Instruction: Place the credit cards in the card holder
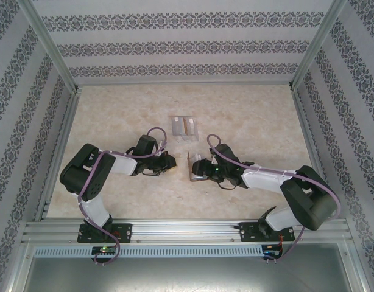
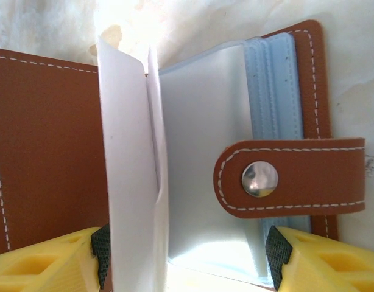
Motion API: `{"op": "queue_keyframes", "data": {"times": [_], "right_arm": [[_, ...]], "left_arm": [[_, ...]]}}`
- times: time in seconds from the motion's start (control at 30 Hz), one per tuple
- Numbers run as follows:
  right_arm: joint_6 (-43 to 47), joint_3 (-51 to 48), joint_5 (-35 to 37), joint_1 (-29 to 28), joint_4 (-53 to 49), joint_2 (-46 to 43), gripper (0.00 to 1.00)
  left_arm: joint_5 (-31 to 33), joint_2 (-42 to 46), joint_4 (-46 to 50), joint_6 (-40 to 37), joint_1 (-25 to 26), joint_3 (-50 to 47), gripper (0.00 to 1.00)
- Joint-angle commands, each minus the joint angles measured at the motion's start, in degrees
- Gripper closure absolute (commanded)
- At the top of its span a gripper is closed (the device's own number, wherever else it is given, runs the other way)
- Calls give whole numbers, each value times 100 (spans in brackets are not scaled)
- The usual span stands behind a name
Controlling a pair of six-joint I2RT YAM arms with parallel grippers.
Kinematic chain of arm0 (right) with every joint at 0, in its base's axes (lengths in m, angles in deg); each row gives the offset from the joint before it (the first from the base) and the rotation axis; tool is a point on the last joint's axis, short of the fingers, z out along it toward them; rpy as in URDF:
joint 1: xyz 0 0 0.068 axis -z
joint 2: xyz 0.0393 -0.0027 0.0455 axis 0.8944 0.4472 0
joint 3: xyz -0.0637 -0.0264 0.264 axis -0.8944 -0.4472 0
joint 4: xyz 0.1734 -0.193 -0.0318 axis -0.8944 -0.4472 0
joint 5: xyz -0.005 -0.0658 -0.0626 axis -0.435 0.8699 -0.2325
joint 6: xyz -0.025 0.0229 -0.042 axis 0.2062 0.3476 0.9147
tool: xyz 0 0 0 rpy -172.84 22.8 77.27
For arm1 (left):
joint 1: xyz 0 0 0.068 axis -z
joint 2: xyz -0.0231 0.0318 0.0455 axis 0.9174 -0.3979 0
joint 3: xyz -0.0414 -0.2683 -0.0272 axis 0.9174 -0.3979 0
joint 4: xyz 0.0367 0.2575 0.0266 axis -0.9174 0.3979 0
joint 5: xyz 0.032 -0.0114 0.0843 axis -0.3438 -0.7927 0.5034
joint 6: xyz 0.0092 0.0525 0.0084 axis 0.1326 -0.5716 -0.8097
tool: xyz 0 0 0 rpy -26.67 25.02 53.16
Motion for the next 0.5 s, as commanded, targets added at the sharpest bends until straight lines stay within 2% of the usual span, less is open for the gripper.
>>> {"op": "queue_keyframes", "data": {"times": [0.0, 0.17, 0.47], "right_arm": [[37, -115, 242, -8, -254, -209, 30], [97, -250, 492, -57, -291, -276, 29], [130, -145, 414, -126, -170, -33, 29]], "left_arm": [[134, -257, -49, -54, 220, 77, 87], [121, -267, -24, -69, 219, 121, 88], [103, -280, 20, -80, 224, 167, 88]]}}
